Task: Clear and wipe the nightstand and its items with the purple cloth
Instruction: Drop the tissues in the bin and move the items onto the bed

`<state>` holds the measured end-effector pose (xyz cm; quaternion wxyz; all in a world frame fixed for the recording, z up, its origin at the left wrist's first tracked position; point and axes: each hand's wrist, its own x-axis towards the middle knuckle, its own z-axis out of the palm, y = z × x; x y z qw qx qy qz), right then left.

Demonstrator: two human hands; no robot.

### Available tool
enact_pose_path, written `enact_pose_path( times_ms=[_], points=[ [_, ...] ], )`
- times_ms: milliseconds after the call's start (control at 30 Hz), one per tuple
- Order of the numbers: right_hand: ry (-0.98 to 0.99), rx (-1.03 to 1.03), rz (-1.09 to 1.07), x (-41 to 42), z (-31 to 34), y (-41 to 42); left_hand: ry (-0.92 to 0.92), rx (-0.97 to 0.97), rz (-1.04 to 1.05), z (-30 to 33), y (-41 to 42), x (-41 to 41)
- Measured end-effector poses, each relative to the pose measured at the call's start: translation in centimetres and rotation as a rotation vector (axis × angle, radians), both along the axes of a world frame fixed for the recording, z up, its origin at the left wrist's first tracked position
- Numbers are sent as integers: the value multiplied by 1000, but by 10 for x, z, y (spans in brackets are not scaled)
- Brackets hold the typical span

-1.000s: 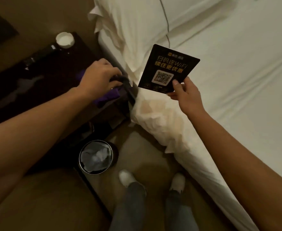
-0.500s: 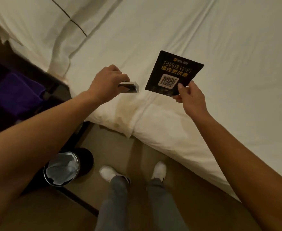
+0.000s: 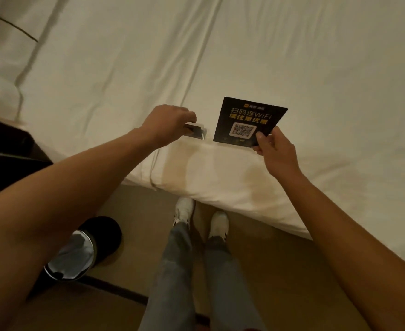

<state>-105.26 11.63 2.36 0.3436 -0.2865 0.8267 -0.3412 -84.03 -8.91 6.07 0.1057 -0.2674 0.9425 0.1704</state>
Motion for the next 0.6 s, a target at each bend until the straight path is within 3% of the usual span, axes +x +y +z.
enact_pose_path(
  times_ms=[267, 600],
  points=[
    [-17, 64, -102, 12, -26, 18, -70, 51, -119, -41, -5, -26],
    [-66, 84, -168, 14, -42, 21, -16, 68, -152, -65, -9, -25]
  ],
)
